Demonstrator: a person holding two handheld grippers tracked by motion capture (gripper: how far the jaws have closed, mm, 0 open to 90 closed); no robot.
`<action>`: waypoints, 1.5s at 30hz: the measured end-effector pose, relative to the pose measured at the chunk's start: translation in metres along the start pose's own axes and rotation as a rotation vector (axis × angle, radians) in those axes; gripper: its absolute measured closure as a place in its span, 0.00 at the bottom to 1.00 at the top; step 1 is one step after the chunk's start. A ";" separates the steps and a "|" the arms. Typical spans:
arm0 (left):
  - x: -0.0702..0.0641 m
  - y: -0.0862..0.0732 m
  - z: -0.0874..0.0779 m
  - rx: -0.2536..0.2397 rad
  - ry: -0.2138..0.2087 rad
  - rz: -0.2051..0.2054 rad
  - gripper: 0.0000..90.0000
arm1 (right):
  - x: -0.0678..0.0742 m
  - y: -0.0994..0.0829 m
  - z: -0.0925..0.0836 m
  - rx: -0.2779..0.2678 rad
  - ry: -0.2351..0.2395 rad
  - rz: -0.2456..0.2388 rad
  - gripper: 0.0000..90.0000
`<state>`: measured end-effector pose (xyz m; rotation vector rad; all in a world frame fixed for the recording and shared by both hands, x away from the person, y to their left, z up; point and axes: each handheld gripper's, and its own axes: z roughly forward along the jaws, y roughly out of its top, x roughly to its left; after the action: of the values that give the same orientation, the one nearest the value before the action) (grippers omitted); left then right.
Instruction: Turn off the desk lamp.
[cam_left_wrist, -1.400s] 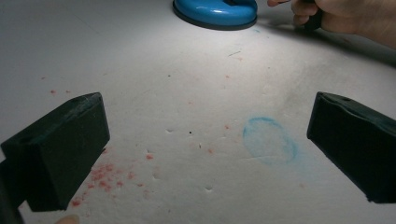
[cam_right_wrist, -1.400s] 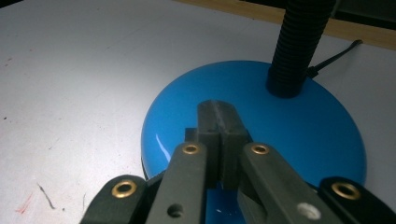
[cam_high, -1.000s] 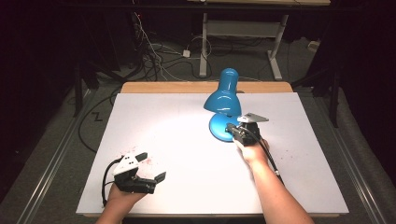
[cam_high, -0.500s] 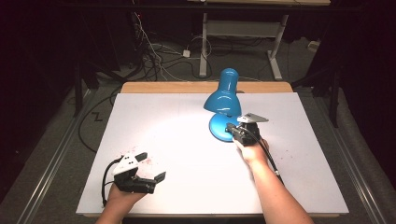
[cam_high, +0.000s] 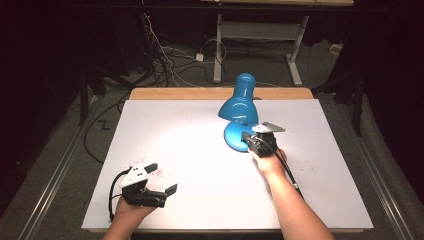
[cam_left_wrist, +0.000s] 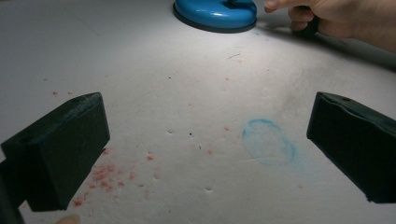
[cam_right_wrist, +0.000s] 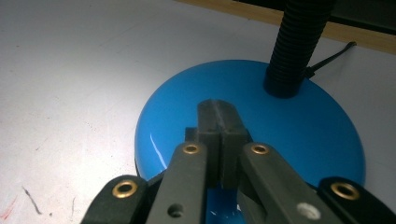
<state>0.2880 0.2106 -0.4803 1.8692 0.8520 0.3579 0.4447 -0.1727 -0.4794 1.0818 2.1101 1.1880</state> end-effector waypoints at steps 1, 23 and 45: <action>0.000 0.000 0.000 -0.001 0.000 -0.001 0.00 | 0.001 0.000 0.000 0.000 -0.003 -0.002 1.00; 0.001 0.000 -0.001 -0.001 0.000 -0.003 0.00 | -0.001 -0.001 0.001 0.015 -0.004 0.015 1.00; 0.002 -0.001 0.001 0.003 -0.004 -0.010 0.00 | 0.005 0.009 -0.018 -0.018 0.029 0.012 1.00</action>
<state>0.2897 0.2114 -0.4815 1.8670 0.8592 0.3467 0.4322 -0.1745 -0.4630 1.0774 2.1131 1.2332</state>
